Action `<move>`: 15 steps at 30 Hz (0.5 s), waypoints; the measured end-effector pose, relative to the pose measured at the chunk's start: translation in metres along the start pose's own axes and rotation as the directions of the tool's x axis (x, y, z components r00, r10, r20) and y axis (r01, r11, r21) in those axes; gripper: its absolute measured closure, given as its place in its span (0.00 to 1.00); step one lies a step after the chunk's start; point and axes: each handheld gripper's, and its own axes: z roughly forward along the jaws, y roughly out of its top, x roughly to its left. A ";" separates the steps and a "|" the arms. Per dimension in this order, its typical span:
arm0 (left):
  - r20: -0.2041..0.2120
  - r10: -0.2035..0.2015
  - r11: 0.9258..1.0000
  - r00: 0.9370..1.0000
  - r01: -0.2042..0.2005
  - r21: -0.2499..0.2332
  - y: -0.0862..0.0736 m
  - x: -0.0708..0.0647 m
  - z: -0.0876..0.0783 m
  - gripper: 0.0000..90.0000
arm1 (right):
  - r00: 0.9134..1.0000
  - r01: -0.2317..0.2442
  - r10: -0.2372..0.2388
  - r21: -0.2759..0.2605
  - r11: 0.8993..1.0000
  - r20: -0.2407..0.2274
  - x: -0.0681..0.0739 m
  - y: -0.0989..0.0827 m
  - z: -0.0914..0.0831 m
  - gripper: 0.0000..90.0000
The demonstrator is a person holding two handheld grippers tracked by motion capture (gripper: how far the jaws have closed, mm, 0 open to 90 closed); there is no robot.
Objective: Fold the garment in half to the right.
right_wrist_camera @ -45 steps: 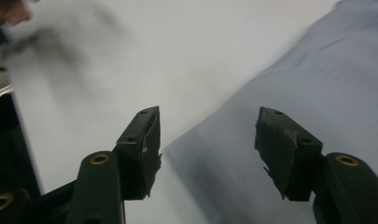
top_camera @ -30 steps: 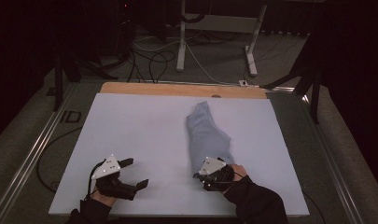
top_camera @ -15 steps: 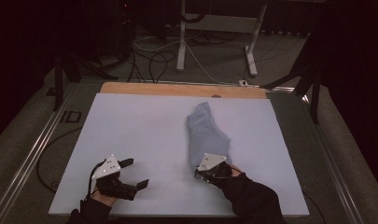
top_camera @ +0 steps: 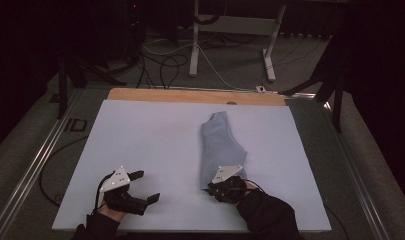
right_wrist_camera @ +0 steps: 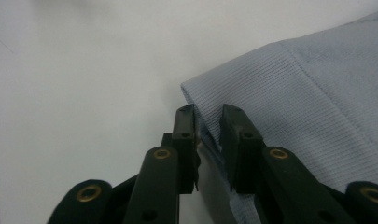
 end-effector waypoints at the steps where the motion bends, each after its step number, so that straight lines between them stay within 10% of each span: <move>1: 0.001 -0.003 1.000 1.000 0.003 0.001 0.000 0.000 0.001 0.00 | 1.000 -0.001 0.001 -0.001 1.000 -0.006 -0.001 0.000 0.000 0.84; 5: 0.004 0.000 1.000 1.000 0.000 0.003 0.000 -0.001 0.001 0.00 | 1.000 -0.004 0.004 0.003 1.000 0.005 0.000 0.001 0.000 0.87; 12: 0.002 -0.002 1.000 1.000 0.002 -0.001 0.000 0.000 0.000 0.00 | 0.999 -0.004 0.004 0.005 1.000 -0.051 0.002 0.012 -0.014 0.63; 15: 0.005 0.000 1.000 1.000 0.000 0.002 0.000 -0.001 0.001 0.00 | 0.998 0.001 -0.004 -0.061 0.998 -0.055 0.000 0.017 -0.026 0.79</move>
